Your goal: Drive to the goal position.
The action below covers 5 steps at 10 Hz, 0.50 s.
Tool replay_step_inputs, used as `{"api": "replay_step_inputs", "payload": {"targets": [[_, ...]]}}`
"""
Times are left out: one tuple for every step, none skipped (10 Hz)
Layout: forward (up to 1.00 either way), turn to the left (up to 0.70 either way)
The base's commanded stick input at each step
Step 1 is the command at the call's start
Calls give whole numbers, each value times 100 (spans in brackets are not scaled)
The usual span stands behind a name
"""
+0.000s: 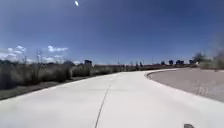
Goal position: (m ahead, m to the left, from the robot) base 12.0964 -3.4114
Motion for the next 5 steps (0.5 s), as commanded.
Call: {"api": "replay_step_inputs", "payload": {"targets": [[100, 0], [94, 0], [87, 0], [85, -1], [85, -14]]}}
